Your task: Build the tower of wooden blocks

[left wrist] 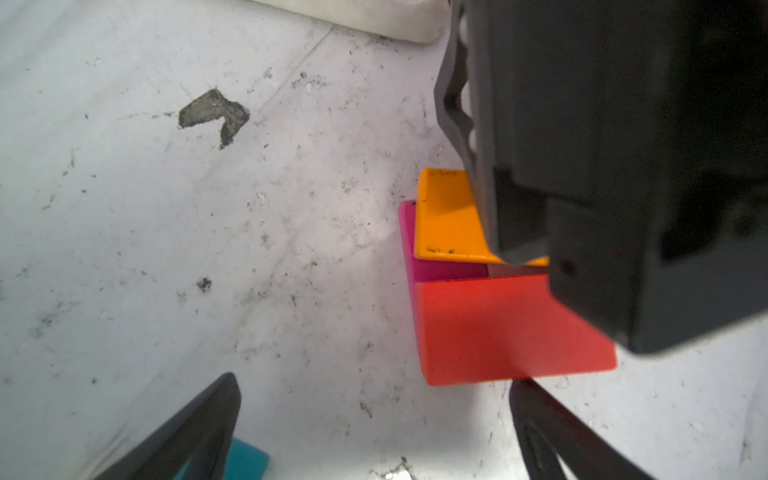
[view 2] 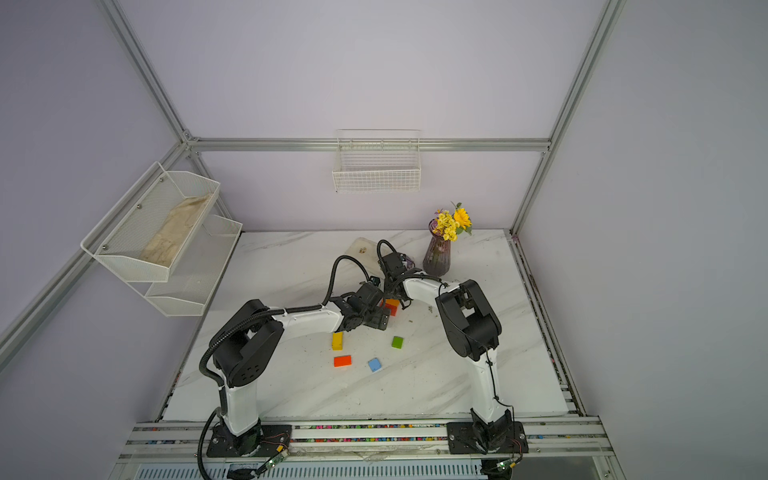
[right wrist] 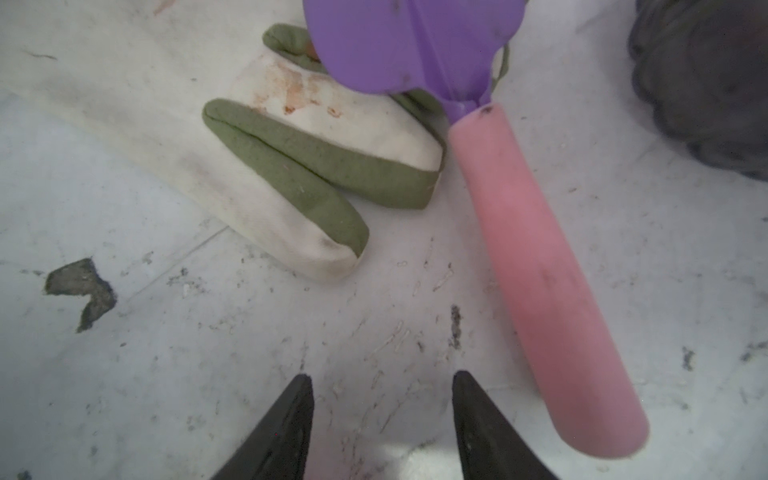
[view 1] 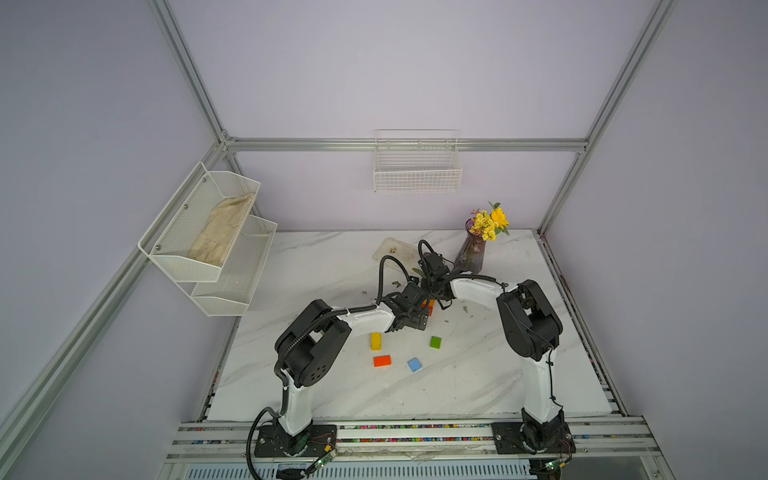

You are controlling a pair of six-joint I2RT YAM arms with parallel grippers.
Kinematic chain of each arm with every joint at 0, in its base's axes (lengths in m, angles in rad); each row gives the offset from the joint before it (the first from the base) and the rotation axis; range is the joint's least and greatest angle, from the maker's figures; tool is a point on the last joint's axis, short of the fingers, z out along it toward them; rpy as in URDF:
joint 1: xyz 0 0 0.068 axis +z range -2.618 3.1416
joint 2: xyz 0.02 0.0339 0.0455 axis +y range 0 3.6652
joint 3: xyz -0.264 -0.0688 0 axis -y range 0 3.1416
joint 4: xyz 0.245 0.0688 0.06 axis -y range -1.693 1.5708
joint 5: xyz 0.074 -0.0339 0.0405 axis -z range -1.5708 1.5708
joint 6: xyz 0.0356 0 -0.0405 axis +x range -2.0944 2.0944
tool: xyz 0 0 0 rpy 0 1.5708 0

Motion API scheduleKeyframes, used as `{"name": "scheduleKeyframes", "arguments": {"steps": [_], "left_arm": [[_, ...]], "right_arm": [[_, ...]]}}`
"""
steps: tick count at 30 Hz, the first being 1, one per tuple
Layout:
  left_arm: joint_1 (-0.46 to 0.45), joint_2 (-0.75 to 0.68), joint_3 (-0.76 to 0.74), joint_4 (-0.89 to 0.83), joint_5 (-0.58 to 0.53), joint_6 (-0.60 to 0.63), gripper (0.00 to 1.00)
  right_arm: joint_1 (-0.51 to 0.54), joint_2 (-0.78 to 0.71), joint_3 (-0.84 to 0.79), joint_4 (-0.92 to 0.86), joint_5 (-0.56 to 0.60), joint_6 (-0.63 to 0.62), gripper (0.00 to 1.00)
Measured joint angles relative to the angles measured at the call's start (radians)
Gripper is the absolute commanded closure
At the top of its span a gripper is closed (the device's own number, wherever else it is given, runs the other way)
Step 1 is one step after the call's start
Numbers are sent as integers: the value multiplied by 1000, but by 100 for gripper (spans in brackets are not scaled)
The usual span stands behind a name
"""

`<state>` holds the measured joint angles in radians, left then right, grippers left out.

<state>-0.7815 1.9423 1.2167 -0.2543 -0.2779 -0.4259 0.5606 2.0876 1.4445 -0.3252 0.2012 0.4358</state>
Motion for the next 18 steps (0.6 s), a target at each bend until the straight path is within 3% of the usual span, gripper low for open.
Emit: {"name": "scheduleKeyframes", "arguments": {"steps": [18], "left_arm": [[0, 5, 6, -2, -7, -1, 0]], "right_arm": [[0, 21, 20, 7, -34, 0, 44]]}}
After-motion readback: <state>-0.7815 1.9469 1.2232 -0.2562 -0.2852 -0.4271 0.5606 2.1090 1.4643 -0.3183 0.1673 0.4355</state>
